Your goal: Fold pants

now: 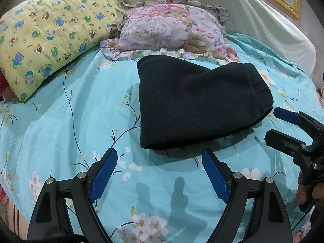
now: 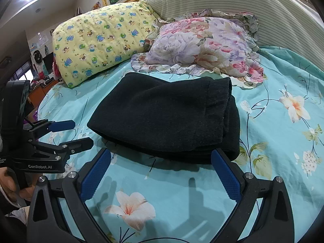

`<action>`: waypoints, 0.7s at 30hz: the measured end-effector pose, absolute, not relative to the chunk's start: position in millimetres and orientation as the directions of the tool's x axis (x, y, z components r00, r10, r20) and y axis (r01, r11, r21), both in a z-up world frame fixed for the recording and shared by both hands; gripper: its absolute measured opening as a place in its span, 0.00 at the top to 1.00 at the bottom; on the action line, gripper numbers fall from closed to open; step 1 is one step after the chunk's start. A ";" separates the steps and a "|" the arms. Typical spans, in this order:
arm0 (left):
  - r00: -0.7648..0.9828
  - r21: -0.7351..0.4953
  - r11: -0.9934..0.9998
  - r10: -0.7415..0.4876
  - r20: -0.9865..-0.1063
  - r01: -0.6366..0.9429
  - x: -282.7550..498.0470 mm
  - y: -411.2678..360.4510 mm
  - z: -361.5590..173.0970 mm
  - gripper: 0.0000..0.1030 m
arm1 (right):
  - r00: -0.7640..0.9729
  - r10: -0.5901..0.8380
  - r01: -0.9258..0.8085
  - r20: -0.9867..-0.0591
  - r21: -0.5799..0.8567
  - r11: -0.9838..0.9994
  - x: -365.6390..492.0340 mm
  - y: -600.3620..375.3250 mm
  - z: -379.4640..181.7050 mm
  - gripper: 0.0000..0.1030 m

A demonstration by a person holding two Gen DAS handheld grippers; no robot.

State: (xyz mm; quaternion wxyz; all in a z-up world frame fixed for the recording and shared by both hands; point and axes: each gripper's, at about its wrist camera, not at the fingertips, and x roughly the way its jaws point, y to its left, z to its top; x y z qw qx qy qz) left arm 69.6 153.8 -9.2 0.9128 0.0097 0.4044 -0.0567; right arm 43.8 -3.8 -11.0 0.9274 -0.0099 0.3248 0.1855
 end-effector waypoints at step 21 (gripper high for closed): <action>0.675 -0.046 0.994 -0.104 -0.731 0.104 72.4 155.9 -5.7 0.17 | 0.723 0.341 -0.347 -0.601 0.111 0.931 44.3 -3.7 -11.9 0.04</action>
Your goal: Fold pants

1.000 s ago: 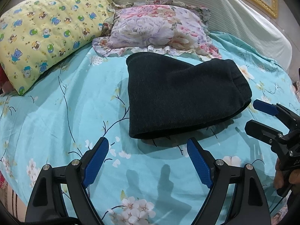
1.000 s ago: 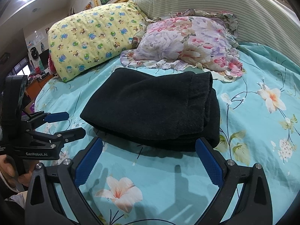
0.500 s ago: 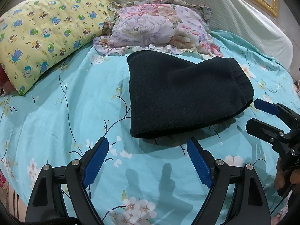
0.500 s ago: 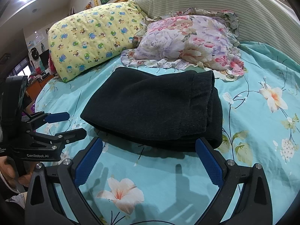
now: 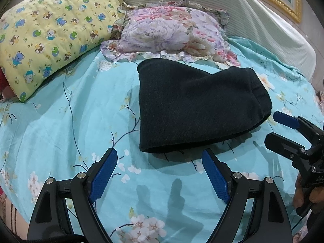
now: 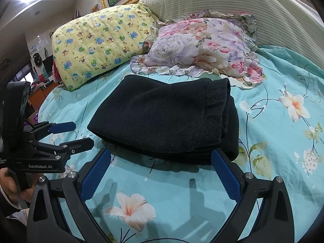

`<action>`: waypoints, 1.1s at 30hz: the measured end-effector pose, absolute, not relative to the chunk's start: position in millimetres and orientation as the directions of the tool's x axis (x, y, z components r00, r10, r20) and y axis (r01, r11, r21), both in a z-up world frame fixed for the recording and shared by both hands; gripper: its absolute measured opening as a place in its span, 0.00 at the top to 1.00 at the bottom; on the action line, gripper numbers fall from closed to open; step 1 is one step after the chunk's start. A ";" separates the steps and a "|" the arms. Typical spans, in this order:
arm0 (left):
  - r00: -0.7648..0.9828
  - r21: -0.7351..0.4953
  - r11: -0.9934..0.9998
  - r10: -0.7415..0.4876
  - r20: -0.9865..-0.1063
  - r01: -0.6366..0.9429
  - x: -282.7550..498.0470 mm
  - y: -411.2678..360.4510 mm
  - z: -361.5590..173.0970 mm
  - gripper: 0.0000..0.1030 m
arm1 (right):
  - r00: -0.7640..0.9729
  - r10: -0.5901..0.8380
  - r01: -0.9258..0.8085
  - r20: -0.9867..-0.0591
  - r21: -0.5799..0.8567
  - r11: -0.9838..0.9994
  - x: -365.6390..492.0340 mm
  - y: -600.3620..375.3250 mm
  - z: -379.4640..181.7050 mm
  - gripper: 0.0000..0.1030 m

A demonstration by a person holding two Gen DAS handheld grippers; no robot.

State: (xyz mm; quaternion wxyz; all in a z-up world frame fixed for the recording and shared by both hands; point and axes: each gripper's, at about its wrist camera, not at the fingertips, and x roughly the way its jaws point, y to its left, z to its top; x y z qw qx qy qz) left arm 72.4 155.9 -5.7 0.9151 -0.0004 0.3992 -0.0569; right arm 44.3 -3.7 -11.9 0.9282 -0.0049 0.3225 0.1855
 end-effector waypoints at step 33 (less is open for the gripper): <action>0.692 -0.032 0.994 -0.098 -0.715 0.108 80.1 149.3 7.3 0.17 | 0.760 0.321 -0.287 -0.566 0.151 0.946 44.9 -17.3 3.3 0.03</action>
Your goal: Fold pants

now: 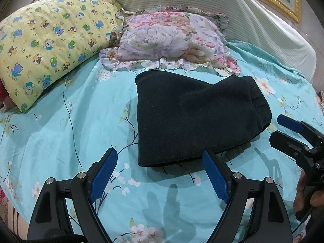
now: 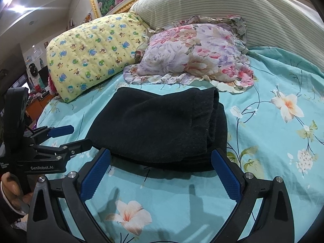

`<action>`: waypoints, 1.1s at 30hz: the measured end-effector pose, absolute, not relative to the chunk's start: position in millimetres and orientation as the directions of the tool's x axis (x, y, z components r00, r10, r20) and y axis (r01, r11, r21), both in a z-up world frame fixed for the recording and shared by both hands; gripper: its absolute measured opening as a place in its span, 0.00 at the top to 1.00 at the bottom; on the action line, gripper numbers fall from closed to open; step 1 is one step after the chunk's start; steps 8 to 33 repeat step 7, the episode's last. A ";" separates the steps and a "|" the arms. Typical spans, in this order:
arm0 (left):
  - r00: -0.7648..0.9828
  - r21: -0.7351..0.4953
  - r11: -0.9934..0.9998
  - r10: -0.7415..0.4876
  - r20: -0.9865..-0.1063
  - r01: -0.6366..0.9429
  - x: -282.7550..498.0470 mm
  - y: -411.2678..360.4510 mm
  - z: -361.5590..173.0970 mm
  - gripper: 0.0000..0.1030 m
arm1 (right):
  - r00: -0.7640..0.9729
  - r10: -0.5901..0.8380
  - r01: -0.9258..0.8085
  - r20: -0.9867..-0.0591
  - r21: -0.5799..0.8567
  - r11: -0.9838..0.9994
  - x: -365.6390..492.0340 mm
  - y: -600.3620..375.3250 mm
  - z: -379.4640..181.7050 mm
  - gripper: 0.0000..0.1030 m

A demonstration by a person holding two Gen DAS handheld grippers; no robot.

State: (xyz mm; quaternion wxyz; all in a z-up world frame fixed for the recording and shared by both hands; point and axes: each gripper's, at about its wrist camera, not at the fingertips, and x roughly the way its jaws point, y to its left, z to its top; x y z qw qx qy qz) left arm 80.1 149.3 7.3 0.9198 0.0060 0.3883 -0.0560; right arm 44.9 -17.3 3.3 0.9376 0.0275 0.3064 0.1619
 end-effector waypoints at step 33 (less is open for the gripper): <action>0.701 -0.022 0.994 -0.091 -0.708 0.107 78.1 143.5 12.4 0.16 | 0.762 0.342 -0.279 -0.550 0.197 0.940 42.1 -19.9 3.5 0.03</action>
